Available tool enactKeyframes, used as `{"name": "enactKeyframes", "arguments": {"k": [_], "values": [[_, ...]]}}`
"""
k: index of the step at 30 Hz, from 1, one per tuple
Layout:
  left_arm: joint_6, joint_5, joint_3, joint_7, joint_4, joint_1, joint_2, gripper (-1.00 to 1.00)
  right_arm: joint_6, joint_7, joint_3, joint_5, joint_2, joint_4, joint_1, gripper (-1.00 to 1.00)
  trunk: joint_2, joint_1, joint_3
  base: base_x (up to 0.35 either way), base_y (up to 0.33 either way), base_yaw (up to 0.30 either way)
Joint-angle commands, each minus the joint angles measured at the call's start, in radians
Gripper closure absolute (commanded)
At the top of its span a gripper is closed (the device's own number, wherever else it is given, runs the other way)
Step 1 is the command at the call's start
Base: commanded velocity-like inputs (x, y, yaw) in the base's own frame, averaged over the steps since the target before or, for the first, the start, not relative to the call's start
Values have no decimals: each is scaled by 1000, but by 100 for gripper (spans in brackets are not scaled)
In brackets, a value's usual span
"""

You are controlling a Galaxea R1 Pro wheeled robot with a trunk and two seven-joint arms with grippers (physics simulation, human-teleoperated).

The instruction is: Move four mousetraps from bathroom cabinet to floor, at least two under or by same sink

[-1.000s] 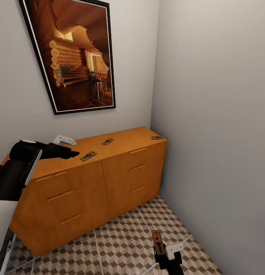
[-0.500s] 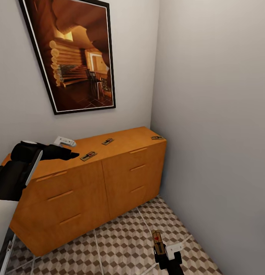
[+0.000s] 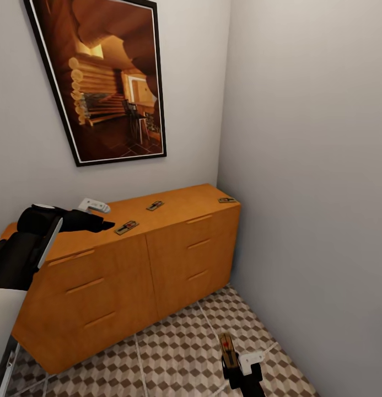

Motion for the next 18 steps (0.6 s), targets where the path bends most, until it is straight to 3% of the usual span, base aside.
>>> {"name": "enactKeyframes", "arguments": {"k": [1,18], "values": [[2,-10,-2,-9,-1,-1,1,-100,-1,-10,3,9,0,1,-1,100,-1,0,-1,155,0,0],[-13,-11,-4,-10,69,-1,0,-100,-1,-10,3,9,0,1,-1,100,-1,0,-1,31,0,0]]}}
